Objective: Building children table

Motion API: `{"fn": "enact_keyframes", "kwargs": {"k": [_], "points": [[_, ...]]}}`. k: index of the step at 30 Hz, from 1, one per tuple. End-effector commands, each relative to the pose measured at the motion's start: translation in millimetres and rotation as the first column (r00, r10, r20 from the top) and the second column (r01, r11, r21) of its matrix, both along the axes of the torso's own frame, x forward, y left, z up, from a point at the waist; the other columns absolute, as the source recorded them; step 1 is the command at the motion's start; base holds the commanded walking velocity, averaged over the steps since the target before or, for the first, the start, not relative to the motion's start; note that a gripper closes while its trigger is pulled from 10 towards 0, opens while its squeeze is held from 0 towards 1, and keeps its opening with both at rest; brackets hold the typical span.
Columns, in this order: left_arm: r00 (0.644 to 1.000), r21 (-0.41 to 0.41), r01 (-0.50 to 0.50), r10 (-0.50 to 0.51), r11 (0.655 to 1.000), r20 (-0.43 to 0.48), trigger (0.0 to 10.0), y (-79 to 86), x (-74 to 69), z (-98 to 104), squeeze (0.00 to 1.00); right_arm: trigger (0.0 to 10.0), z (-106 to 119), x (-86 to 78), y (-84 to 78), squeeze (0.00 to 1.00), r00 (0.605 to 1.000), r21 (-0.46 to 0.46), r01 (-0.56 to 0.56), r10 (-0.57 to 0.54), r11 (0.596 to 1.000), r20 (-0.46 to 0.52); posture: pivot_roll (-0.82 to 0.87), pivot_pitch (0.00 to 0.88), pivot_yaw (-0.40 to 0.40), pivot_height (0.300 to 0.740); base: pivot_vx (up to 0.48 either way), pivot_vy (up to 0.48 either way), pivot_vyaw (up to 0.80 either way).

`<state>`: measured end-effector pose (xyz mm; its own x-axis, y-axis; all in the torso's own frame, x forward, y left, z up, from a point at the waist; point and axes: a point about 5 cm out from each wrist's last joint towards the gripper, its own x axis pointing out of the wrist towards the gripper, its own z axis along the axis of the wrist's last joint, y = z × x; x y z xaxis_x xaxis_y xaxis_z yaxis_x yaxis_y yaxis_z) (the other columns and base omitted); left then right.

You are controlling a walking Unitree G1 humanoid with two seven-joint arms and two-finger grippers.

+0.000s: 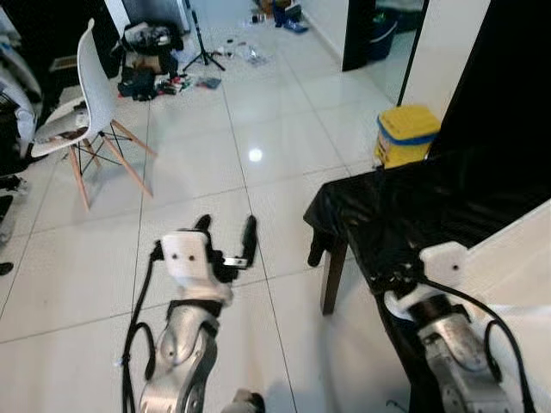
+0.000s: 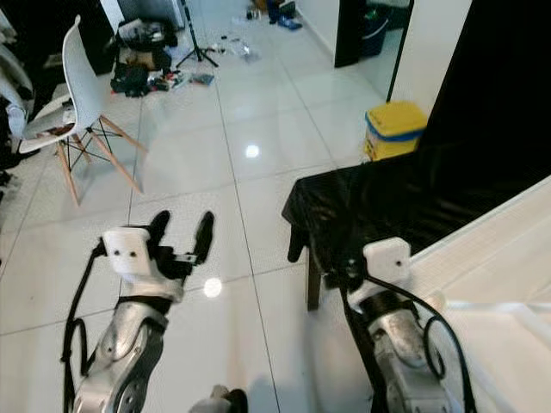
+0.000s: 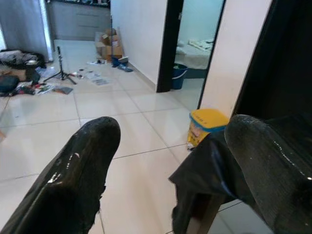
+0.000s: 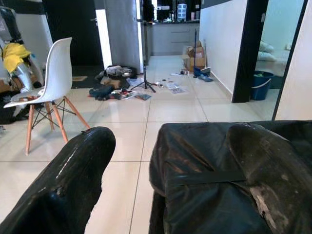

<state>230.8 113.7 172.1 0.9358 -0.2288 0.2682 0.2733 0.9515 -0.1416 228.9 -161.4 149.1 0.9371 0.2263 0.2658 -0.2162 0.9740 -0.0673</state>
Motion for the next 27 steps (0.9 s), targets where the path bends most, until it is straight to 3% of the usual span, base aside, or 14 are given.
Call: {"fn": "enact_keyframes", "kwargs": {"k": [1, 20, 27], "points": [[1.0, 0.003, -0.015, 0.015, 1.0, -0.024, 10.0, 4.5, -0.1, -3.5, 0.0, 10.0, -3.3, 0.0, 4.0, 0.0, 1.0, 0.014, -0.019, 0.02, 1.0, -0.016, -0.09, 0.123, 0.008, 0.74, 0.0, 0.36, 0.0], [0.999, 0.007, -0.02, 0.02, 1.0, -0.042, 10.0, 6.3, 0.2, -5.3, 0.0, 10.0, -5.1, 1.1, 3.4, 0.0, 1.0, 0.019, -0.02, 0.02, 1.0, -0.024, -0.08, 0.122, 0.011, 0.74, 0.0, 0.373, 0.0], [0.999, 0.01, -0.027, 0.028, 1.0, -0.033, 10.0, 5.2, 1.6, -3.5, 0.0, 10.0, -4.7, 3.1, 2.2, 0.0, 1.0, 0.019, -0.015, 0.015, 1.0, -0.024, -0.08, 0.124, 0.011, 0.74, 0.0, 0.0, 0.0]]}}
